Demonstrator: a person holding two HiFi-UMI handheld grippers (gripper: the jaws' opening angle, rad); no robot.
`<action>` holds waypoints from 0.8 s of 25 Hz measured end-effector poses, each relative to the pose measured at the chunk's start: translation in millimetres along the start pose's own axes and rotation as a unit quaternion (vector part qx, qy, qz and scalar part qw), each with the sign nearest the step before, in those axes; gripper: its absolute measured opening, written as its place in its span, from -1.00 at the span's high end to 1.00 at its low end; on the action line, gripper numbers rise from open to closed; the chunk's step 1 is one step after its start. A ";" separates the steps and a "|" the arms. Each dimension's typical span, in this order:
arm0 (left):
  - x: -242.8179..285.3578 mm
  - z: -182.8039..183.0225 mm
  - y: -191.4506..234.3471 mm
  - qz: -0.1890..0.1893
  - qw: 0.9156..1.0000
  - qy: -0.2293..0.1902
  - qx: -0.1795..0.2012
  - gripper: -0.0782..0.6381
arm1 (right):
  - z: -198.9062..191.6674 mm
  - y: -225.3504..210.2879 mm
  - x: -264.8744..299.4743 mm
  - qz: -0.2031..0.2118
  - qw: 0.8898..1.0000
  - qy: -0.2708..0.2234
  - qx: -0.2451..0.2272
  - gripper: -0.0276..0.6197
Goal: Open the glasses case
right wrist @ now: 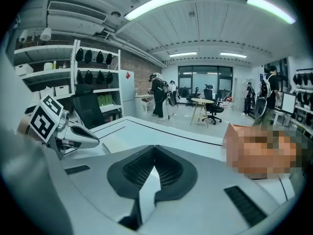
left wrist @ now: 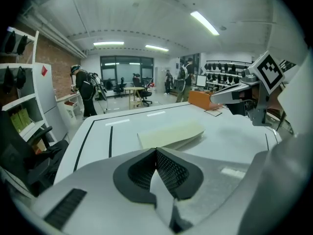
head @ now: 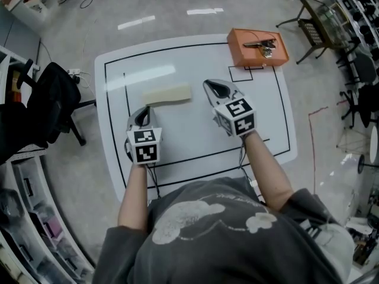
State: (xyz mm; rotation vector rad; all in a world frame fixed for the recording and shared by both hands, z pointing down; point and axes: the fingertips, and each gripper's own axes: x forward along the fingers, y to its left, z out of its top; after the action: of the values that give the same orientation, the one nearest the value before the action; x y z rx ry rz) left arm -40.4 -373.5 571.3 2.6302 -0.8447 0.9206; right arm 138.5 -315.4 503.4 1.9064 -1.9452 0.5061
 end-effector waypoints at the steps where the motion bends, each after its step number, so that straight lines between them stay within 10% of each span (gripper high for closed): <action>1: 2.1 -1.9 1.9 0.005 1.000 0.004 -0.001 0.78 | -1.4 -0.1 3.1 0.002 1.000 0.003 -0.001 0.91; 20: 17.7 -11.5 8.1 0.043 0.999 0.025 0.012 0.78 | -18.7 12.0 33.3 0.043 0.996 0.041 -0.067 0.91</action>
State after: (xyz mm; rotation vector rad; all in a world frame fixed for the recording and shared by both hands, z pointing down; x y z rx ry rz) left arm -39.6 -383.5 591.6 2.5967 -0.9468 1.0193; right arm 126.1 -334.8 536.2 1.6988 -1.9629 0.4592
